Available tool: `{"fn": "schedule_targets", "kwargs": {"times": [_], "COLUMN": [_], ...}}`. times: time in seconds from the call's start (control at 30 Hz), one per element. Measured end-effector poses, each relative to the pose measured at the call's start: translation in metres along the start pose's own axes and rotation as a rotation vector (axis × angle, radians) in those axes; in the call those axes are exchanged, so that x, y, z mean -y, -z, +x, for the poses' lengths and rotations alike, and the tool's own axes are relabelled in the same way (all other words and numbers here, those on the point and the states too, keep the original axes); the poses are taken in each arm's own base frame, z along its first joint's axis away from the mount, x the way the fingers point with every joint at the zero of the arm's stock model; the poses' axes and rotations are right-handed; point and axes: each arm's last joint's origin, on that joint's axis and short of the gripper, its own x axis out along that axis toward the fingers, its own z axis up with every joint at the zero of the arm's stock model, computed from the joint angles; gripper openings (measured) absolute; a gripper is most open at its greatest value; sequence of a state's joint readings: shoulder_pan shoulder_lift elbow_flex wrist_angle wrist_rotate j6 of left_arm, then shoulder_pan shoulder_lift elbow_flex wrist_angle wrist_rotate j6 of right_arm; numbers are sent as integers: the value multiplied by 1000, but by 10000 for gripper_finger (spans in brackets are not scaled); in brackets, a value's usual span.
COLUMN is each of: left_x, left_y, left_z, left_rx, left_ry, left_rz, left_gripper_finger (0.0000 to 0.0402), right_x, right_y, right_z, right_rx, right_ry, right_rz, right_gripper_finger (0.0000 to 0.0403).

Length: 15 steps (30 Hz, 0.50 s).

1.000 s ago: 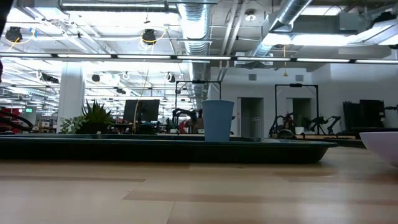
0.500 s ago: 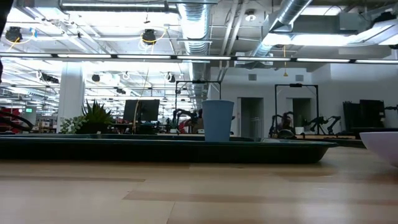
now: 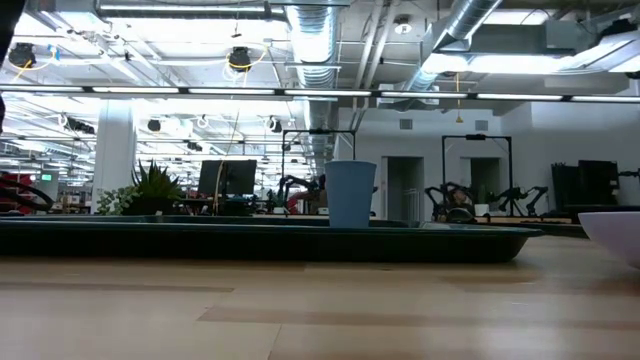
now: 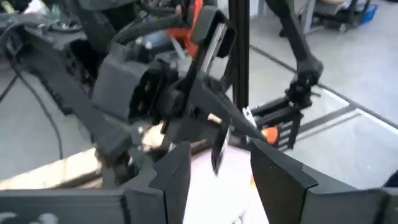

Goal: Pick and place plate/cup/fork/spoon on tray
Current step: Put the orange spoon on the black tray

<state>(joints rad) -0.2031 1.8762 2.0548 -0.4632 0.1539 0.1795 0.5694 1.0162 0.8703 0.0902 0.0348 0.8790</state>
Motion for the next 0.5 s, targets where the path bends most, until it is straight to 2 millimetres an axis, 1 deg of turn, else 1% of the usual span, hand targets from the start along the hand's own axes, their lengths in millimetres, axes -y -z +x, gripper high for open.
{"fn": "schedule_targets", "kwargs": {"times": [0.13, 0.5], "left_x": [-1, -4], "left_y": [6, 6], "left_z": [8, 9], "left_rx": [-13, -7], "left_ry": [5, -15], "left_rz": [-7, -10], "left_gripper_finger": [139, 108], "right_x": [1, 2], "right_y": [-1, -1], "right_z": [0, 0], "right_rx": [-8, -24], "right_ry": [-4, -9], "right_rz": [2, -12], "right_gripper_finger": [23, 23]}}
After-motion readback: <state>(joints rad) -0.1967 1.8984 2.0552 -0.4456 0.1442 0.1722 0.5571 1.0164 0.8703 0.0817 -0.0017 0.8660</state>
